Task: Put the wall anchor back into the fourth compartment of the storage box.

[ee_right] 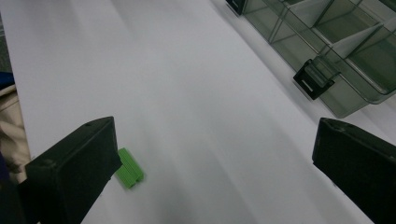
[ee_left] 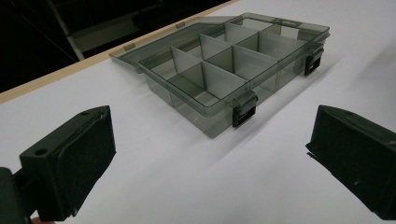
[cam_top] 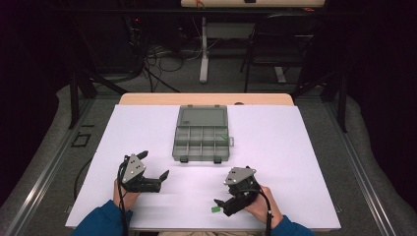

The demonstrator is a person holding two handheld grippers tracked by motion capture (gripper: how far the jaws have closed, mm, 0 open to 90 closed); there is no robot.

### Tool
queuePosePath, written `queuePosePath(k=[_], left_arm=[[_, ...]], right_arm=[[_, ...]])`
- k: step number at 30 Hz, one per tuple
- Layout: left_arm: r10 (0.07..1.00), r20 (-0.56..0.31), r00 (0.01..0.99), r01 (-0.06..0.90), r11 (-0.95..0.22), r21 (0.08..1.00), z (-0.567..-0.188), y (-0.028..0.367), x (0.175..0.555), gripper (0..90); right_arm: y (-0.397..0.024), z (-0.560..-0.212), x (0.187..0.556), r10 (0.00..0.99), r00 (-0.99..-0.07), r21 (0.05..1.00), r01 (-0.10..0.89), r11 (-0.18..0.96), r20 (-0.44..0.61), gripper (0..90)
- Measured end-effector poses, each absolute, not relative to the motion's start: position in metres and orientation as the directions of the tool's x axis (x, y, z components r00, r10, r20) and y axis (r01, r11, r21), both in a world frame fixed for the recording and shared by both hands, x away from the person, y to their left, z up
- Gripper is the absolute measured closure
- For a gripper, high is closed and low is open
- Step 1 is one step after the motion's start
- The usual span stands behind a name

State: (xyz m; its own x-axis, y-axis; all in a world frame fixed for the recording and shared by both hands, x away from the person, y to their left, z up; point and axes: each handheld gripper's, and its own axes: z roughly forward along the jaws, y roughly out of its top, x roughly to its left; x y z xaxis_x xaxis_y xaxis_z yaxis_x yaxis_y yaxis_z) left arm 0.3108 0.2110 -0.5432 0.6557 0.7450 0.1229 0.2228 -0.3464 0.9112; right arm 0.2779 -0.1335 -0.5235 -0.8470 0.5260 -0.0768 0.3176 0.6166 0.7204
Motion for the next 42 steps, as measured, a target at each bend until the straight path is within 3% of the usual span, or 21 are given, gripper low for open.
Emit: queuePosePath(k=[10,17,29,42], left_arm=[[0.744,0.121,0.657,0.222,-0.345,0.912,-0.544,0.21,0.311,0.1],[0.742,0.124,0.659,0.22,-0.347,0.912,-0.543,0.21,0.31,0.1],[0.741,0.126,0.66,0.218,-0.349,0.911,-0.543,0.209,0.31,0.1],[0.74,0.124,0.661,0.218,-0.348,0.912,-0.543,0.21,0.31,0.1]], right_arm=[[-0.13,-0.525,0.277,0.504,-0.861,0.713,0.312,0.628,-0.067,0.3],[-0.127,-0.53,0.278,0.479,-0.877,0.699,0.318,0.64,-0.04,6.2],[-0.115,-0.539,0.276,0.392,-0.92,0.657,0.287,0.697,-0.014,44.1],[-0.11,-0.546,0.275,0.331,-0.943,0.628,0.276,0.728,0.031,66.3]])
